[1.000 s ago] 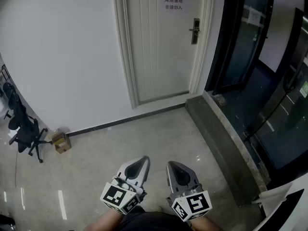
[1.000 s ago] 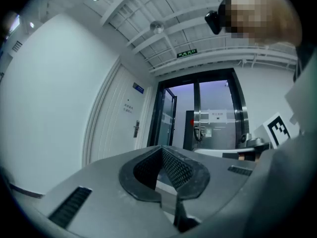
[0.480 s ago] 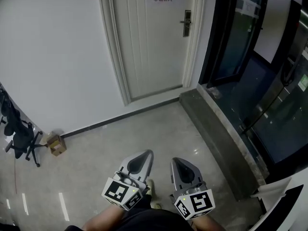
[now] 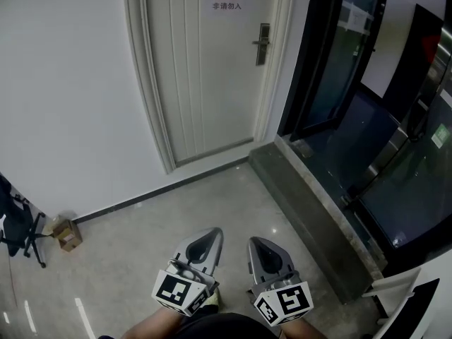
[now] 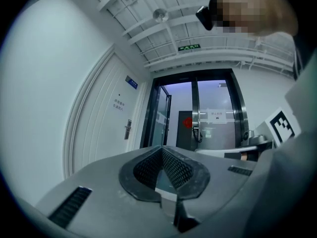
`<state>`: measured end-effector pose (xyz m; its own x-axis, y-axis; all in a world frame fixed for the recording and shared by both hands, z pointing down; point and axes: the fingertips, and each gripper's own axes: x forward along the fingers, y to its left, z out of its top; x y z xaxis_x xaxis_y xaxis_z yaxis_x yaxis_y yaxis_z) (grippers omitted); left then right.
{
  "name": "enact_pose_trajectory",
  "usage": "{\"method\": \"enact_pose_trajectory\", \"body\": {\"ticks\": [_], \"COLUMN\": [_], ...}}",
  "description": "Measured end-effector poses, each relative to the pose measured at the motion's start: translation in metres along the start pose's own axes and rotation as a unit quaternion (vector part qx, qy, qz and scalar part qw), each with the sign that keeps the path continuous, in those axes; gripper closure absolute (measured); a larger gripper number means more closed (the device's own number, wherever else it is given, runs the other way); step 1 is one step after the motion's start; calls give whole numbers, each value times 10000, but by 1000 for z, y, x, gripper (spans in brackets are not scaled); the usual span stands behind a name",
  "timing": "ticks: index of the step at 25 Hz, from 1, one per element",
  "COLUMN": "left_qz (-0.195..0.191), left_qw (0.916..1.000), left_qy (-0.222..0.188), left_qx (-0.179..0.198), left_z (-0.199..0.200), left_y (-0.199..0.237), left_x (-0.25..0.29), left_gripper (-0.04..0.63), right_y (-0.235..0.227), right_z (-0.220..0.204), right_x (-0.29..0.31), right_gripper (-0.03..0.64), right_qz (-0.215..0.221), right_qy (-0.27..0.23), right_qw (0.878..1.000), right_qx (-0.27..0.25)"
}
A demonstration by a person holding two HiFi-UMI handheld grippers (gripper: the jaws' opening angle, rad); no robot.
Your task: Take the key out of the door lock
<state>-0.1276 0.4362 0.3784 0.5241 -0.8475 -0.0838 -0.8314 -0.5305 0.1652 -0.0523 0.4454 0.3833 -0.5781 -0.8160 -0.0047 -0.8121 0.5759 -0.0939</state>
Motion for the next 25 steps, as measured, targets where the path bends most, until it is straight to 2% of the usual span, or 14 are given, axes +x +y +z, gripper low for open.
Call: {"method": "enact_pose_trajectory", "body": {"ticks": [5,9,19,25], "left_qz": [-129,-220,-507,-395], "left_qw": [9998,9997,9987,9992], "left_qy": [-17,-20,44,45], "left_qx": [145,113,42,74], "left_z": [11,11,8,4], "left_y": [50,77,96,110], "left_x": [35,61,117,165], "left_gripper": [589,590,591,589], "right_y": [-13,-25,-58,-98], "right_z": [7,8,8,9], "right_x": [61,92,136,172], "right_gripper": [603,603,603,603], "right_qz": [-184,-327,-456,-308], "right_qy": [-48,-41,-6,-68], "right_qw": [9998,9994,9989,9995], "right_qx": [-49,-110,-75,-33]}}
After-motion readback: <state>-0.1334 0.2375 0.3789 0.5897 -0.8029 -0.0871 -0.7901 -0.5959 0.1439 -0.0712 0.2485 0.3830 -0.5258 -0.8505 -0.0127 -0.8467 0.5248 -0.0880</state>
